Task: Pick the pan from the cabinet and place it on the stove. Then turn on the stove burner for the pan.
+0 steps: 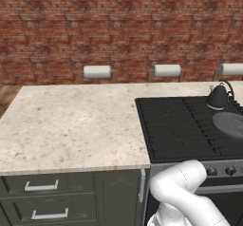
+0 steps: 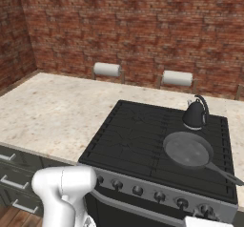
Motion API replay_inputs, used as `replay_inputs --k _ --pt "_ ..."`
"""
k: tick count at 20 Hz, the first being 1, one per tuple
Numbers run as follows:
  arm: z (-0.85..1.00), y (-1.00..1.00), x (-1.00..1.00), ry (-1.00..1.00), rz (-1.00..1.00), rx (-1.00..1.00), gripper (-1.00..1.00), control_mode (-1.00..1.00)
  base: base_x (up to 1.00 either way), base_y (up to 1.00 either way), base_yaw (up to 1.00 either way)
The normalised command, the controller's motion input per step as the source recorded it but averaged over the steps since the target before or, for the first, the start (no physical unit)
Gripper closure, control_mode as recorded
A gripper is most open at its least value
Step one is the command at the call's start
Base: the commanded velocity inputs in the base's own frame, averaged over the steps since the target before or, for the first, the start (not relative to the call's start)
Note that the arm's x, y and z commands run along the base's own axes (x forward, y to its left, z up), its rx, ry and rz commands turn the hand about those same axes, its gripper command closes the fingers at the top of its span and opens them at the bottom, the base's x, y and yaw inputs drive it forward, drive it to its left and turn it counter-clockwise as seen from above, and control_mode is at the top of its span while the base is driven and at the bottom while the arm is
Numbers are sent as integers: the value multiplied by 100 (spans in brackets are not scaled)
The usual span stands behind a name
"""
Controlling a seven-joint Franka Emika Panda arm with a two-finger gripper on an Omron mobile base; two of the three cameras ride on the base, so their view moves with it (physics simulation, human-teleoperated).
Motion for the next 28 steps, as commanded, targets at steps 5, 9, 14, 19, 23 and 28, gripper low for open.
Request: replay_inputs --k 5,9,14,19,23,28 --pt "-25 -4 -5 -1 0 -1 -100 -100 0 0 0" --pt "-31 0 0 0 0 -4 -100 -100 0 0 0" --pt "-4 5 2 0 0 -4 -100 -100 0 0 0" --pt "1 0 8 -1 0 -4 -100 -100 0 0 0" --pt "2 0 10 -1 0 -4 -100 -100 0 0 0" --pt "0 0 13 0 0 -5 -100 -100 0 0 0"
